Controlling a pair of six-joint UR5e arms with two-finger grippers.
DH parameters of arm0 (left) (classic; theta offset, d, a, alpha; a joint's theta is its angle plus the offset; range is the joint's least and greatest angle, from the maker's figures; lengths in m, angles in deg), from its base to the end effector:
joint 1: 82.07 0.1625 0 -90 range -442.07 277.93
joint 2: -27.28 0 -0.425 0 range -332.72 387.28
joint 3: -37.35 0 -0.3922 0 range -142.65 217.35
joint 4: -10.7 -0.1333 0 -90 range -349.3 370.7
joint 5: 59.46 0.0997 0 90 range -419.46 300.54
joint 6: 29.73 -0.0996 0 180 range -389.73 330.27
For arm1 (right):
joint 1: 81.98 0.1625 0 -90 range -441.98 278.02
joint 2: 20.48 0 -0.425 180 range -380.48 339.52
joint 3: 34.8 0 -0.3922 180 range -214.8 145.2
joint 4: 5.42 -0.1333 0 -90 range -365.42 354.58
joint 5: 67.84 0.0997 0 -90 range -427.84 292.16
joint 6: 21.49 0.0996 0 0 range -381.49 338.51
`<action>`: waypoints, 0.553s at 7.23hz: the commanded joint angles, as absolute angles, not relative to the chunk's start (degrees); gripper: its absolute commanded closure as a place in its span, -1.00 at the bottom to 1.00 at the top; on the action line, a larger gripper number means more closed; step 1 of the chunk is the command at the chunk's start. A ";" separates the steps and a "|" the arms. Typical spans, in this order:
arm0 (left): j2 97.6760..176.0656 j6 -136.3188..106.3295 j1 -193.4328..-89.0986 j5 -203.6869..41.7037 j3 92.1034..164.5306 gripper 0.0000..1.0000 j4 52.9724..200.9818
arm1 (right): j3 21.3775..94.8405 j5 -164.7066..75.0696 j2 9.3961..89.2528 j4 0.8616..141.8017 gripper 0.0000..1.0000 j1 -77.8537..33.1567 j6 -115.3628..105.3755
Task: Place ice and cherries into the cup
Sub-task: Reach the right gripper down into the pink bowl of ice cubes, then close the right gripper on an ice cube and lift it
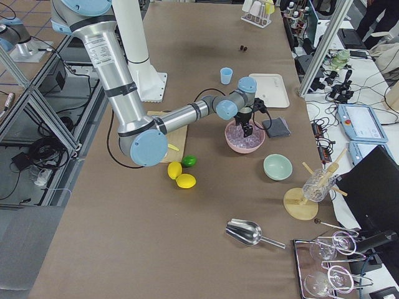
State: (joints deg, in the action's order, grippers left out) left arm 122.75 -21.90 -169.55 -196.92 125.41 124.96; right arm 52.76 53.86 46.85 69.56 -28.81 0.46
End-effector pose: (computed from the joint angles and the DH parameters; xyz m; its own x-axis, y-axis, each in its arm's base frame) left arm -0.0356 -0.5537 0.5745 0.6595 0.2490 -0.7093 0.0514 0.9264 0.3731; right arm -0.3321 -0.5785 0.4307 0.6460 -0.4539 0.6138 0.2674 0.8877 0.3749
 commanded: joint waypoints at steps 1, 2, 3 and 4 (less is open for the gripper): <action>122.81 -21.90 -169.52 -196.92 125.33 -0.95 124.96 | 52.57 53.80 46.93 69.56 -0.47 -29.07 0.48; 123.16 -21.90 -169.52 -196.92 125.07 -0.95 124.96 | 52.57 53.80 46.93 69.64 -0.30 -29.07 0.39; 123.25 -21.90 -169.52 -196.92 124.98 -0.95 124.96 | 52.57 53.80 46.93 69.56 -0.26 -29.07 0.48; 123.25 -21.90 -169.52 -196.92 124.97 -0.94 124.96 | 52.48 53.80 46.93 69.64 -0.26 -29.07 0.48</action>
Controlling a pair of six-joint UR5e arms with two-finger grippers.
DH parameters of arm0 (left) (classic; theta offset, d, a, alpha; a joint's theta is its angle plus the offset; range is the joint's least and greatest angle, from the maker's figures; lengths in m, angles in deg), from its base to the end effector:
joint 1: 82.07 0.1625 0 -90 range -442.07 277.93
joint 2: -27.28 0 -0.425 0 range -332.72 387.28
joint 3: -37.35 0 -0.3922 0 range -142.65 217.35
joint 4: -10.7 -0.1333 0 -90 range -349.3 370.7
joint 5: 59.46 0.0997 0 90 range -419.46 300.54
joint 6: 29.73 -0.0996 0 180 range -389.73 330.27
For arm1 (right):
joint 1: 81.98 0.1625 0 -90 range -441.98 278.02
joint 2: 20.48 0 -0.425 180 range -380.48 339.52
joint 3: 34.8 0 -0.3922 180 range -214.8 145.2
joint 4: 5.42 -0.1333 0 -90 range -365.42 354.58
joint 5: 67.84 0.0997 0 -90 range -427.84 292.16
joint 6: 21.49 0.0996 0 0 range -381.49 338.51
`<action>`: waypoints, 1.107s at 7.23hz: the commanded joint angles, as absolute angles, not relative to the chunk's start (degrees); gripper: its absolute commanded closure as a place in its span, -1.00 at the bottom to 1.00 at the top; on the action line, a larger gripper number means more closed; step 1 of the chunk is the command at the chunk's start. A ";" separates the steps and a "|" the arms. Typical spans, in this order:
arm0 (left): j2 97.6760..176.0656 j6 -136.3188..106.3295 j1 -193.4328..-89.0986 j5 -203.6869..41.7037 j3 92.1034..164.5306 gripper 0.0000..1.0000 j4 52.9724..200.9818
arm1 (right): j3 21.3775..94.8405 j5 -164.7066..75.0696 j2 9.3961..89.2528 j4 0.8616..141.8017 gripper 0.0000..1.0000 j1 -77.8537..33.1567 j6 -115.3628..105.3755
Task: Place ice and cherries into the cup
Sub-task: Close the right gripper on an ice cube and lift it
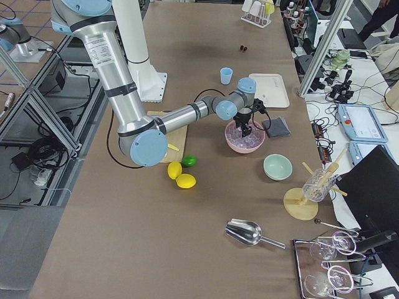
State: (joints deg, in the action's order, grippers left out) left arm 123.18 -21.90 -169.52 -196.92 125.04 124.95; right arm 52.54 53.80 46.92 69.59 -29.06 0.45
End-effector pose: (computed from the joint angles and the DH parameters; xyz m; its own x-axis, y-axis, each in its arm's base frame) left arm -0.0352 -0.5568 0.5737 0.6593 0.2500 -0.7091 0.0510 0.9261 0.3739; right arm -0.3347 -0.5773 0.4335 0.6467 -0.4540 0.6129 0.2724 0.8880 0.3704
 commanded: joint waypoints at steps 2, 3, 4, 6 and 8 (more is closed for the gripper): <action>123.51 -21.82 -169.52 -196.92 124.98 -0.95 124.96 | 52.48 53.80 47.02 69.64 -0.05 -29.07 0.48; 123.95 -21.73 -169.52 -196.92 124.89 -0.95 124.87 | 52.48 53.80 47.02 69.64 0.03 -29.07 0.39; 124.04 -21.73 -169.52 -196.92 124.89 -0.95 124.87 | 52.48 53.80 47.10 69.64 0.13 -28.98 0.48; 124.48 -21.55 -169.52 -196.92 124.97 -0.95 124.87 | 52.48 53.71 47.10 69.64 0.54 -28.98 0.48; 124.66 -21.55 -169.52 -196.92 124.97 -0.95 124.87 | 52.56 53.71 47.02 69.56 0.92 -28.98 0.39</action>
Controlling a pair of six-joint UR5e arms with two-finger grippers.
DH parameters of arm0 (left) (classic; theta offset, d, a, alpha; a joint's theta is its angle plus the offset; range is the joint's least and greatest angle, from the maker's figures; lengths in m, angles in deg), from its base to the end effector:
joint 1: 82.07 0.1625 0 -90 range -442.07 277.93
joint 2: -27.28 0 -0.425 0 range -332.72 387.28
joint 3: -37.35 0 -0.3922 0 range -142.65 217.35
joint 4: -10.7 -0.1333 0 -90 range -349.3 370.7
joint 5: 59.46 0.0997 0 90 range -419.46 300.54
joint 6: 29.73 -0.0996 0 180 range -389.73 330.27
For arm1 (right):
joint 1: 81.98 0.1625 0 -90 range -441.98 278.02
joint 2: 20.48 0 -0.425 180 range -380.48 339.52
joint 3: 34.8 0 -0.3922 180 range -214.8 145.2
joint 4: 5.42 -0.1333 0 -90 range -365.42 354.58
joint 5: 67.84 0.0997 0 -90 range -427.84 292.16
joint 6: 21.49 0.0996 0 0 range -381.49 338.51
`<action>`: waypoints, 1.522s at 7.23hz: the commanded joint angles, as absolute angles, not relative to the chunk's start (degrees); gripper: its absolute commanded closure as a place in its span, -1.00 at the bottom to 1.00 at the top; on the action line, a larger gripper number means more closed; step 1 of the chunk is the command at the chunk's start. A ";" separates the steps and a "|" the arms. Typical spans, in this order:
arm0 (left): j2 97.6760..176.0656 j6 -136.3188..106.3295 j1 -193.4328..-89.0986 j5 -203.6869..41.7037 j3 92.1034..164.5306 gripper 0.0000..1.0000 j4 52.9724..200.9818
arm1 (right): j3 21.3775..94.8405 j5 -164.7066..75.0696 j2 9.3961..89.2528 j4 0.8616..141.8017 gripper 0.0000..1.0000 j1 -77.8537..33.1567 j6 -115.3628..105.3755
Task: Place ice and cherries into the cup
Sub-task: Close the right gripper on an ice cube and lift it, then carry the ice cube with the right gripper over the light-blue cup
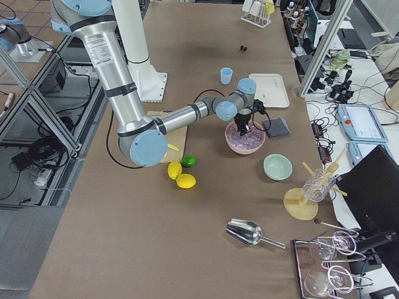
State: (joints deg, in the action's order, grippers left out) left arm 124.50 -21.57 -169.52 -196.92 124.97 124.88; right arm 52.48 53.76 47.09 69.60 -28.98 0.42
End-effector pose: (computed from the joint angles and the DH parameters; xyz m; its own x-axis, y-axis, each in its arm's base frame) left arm -0.0348 -0.5662 0.5616 0.6584 0.2592 -0.7066 0.0551 0.9197 0.3888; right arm -0.3334 -0.5772 0.4361 0.6492 -0.4515 0.6121 0.2722 0.8894 0.3673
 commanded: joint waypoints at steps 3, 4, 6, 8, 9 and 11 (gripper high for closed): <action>124.92 -21.55 -169.43 -196.92 124.89 -0.95 124.60 | 56.24 57.11 46.58 70.51 1.00 -24.61 0.39; 124.92 -21.55 -169.43 -196.92 124.97 -0.95 124.69 | 57.47 60.27 46.40 70.52 1.00 -23.11 0.48; 124.92 -21.55 -169.43 -196.92 124.89 -0.95 124.60 | 56.79 58.65 34.61 76.63 1.00 -28.50 13.05; 126.40 -21.55 -169.26 -196.92 122.53 -0.95 124.69 | 52.42 47.61 20.72 82.20 1.00 -39.13 23.89; 127.46 -21.55 -169.08 -196.92 121.30 -0.95 124.87 | 49.69 44.69 15.34 82.04 1.00 -43.09 30.38; 132.36 -21.55 -166.20 -196.92 118.58 -0.95 124.52 | 49.31 38.10 13.71 80.56 1.00 -48.39 33.25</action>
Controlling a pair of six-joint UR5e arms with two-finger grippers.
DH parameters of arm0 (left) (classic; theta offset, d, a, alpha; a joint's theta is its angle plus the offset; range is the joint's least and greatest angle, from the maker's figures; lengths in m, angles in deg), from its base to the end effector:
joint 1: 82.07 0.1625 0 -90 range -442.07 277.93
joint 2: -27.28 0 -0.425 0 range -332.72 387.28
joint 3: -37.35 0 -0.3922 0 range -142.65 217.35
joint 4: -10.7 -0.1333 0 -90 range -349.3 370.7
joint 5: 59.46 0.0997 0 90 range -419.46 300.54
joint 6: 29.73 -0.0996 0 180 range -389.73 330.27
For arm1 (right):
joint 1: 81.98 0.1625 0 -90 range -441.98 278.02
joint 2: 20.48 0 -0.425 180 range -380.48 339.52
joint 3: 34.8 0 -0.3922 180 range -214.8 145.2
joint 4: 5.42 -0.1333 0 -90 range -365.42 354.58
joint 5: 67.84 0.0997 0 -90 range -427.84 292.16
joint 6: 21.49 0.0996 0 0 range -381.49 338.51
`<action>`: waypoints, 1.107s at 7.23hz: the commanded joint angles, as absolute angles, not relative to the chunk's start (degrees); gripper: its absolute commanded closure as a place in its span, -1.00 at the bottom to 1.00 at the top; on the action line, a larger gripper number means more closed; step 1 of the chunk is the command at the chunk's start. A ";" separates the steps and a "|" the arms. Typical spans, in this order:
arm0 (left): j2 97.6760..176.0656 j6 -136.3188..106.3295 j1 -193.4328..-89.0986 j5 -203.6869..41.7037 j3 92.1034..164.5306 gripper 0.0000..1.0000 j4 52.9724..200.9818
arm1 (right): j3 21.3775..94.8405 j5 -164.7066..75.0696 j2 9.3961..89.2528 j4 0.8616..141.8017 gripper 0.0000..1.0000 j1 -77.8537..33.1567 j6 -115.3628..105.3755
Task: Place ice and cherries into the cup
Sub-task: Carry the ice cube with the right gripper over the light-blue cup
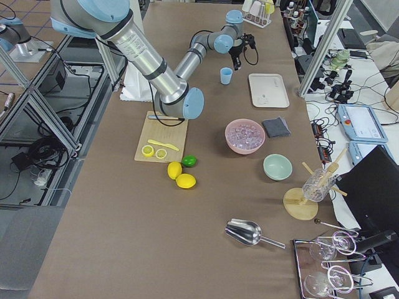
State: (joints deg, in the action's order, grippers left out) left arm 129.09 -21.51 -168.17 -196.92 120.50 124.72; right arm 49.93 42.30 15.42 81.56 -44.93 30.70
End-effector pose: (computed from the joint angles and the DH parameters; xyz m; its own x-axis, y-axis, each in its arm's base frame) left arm -0.0191 -0.6002 0.5552 0.6521 0.2732 -0.7072 0.0341 0.9213 0.3874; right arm -0.5290 -0.5234 0.0958 0.6038 -0.2653 0.7517 0.0261 0.9490 0.3141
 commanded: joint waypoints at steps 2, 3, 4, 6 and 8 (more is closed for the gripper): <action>132.48 -21.81 -164.95 -196.92 117.68 -0.95 124.96 | 45.03 35.54 12.83 76.25 1.00 -50.50 33.35; 132.31 -21.90 -164.95 -196.92 117.51 -0.95 124.96 | 44.14 34.82 12.74 75.28 1.00 -50.86 33.26; 132.31 -21.73 -165.04 -196.92 117.50 -0.95 124.96 | 43.17 34.55 12.74 75.27 1.00 -51.30 33.17; 132.04 -21.73 -165.04 -197.01 117.68 -0.95 124.96 | 43.07 33.94 12.74 75.01 0.00 -52.18 33.17; 131.95 -21.73 -165.04 -197.01 117.86 -0.95 125.04 | 42.46 31.13 12.83 73.16 -0.96 -53.50 33.44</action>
